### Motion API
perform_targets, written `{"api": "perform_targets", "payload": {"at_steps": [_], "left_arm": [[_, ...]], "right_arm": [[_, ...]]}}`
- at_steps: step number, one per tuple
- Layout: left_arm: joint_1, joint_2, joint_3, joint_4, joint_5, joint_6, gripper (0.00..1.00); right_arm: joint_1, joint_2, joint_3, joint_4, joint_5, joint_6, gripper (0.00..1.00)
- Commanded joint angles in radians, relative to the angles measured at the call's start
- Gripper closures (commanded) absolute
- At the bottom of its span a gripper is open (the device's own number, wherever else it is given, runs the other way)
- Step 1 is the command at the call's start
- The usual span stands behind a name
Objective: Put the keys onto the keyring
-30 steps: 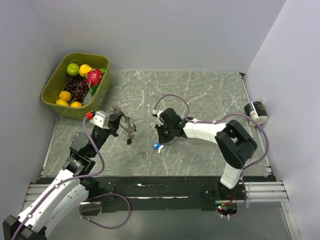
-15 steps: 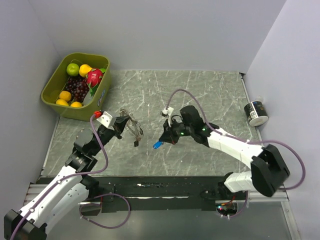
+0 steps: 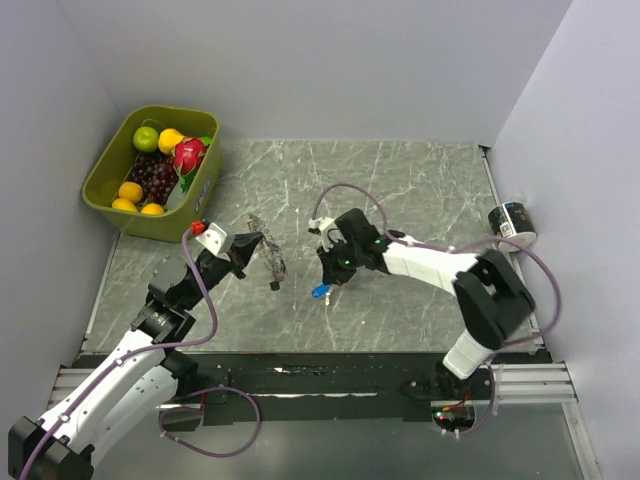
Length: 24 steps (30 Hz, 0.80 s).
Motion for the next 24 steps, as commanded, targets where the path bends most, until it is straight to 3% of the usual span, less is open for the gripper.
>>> {"api": "perform_targets", "payload": {"at_steps": [1,7,8,9,12,15,24], "left_arm": [[0.002,-0.011,0.045,0.081,-0.006,-0.003,0.99],[0.002,-0.001,0.054,0.072,-0.013,-0.002,0.99],[0.002,-0.002,0.051,0.073,-0.013,-0.002,0.99],[0.002,-0.005,0.05,0.073,-0.015,-0.002,0.99],[0.002,-0.007,0.044,0.079,-0.019,0.0,0.99],[0.002,-0.007,0.047,0.07,-0.018,0.001,0.99],[0.002,-0.014,0.028,0.087,-0.012,-0.003,0.99]], "right_arm": [[0.016,0.131,0.117,-0.159,0.201,0.063,1.0],[0.027,0.187,0.145,-0.164,0.218,0.114,1.0],[0.028,0.184,0.144,-0.158,0.224,0.114,0.93],[0.025,0.17,0.141,-0.15,0.227,0.122,0.74],[0.028,0.13,0.11,-0.118,0.232,0.131,0.48],[0.028,0.09,0.076,-0.101,0.258,0.151,0.36],[0.028,0.072,0.02,-0.078,0.221,0.157,0.4]]}}
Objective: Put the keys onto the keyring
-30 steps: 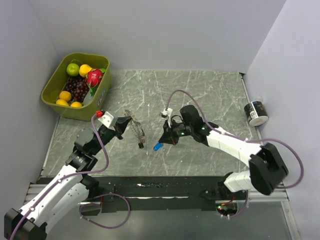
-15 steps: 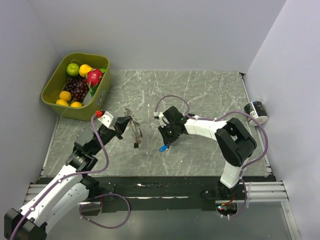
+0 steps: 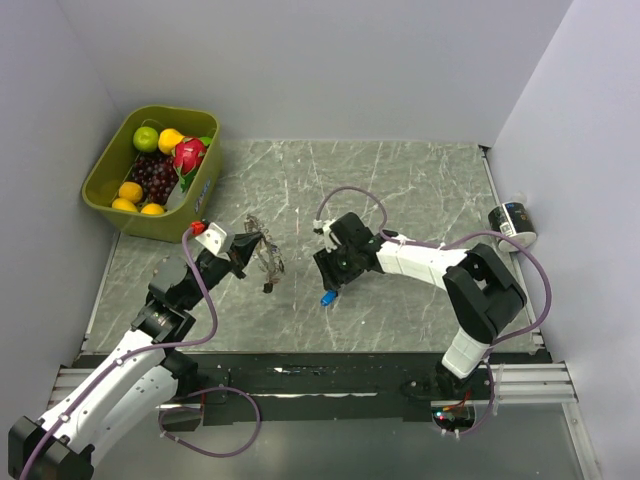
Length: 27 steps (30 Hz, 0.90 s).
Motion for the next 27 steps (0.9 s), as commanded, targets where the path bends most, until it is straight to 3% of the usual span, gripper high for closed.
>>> {"api": "perform_targets", "payload": {"at_steps": [1,5,16,21,25,27], "left_arm": [[0.002,-0.017,0.025,0.095,-0.004,-0.003,0.99],[0.003,-0.023,0.027,0.089,-0.001,0.0,0.99],[0.003,-0.027,0.017,0.094,-0.001,-0.003,0.99],[0.002,-0.023,0.017,0.09,0.002,0.0,0.99],[0.003,-0.024,0.017,0.087,-0.001,0.0,0.99],[0.002,-0.024,0.016,0.087,-0.004,-0.002,0.99]], "right_arm": [[0.007,-0.041,-0.051,0.05,-0.025,0.007,0.42],[0.007,-0.045,-0.076,0.083,-0.039,0.031,0.53],[0.006,-0.003,-0.054,0.093,-0.022,0.054,0.61],[0.007,0.009,-0.05,0.09,-0.013,0.054,0.75],[0.007,0.001,-0.06,0.096,-0.001,0.05,0.99],[0.007,-0.012,-0.067,0.098,-0.004,0.039,1.0]]}}
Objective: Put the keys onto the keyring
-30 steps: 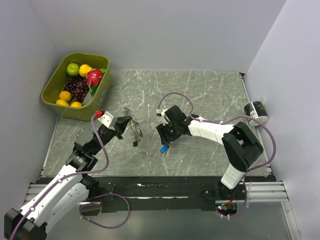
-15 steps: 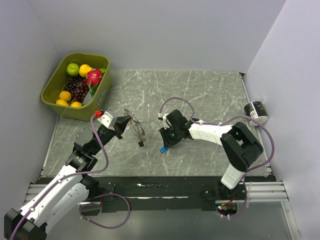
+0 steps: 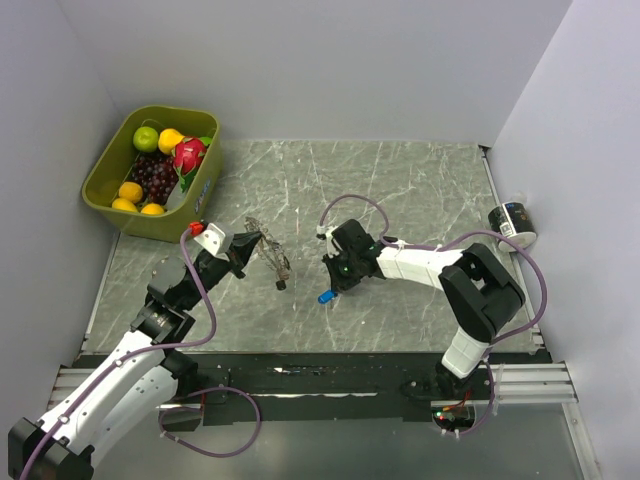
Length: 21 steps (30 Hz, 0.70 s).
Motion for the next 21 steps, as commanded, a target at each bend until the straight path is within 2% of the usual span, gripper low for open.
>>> {"api": "perform_targets", "payload": {"at_steps": [1,11,21], "left_arm": [[0.002,-0.016,0.016,0.082,-0.004,-0.004,0.99],[0.002,-0.024,0.004,0.085,-0.005,-0.015,0.99],[0.002,-0.021,-0.004,0.102,0.047,-0.021,0.99]], "right_arm": [[0.007,-0.026,0.009,0.028,0.012,-0.017,1.0],[0.004,-0.19,-0.032,0.068,-0.045,-0.095,1.0],[-0.04,-0.491,-0.127,0.217,-0.274,-0.108,1.0]]}}
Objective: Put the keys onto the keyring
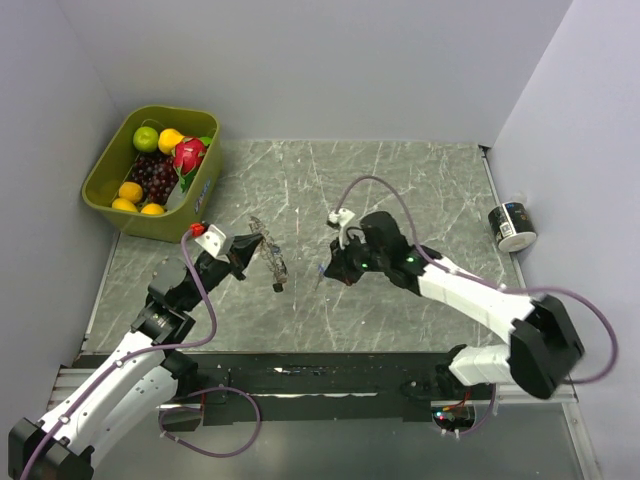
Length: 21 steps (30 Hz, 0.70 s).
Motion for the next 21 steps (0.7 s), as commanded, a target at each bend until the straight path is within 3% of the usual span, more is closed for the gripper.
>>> {"api": "perform_targets", "payload": {"at_steps": [1,10,21], "left_arm": [[0.002,-0.014,0.011,0.099,0.035,-0.014,0.99],[0.002,0.0,0.011,0.121,0.086,-0.016,0.99],[0.003,0.032,0.04,0.121,0.126,-0.028,0.99]], "right_arm": [[-0.044,-0.163,-0.041,0.129,-0.133,-0.008,1.0],[-0.162,-0.346,-0.13,0.252,-0.317,0.041,1.0],[-0.317,-0.358,-0.156,0.349,-0.443,0.176,1.0]]}}
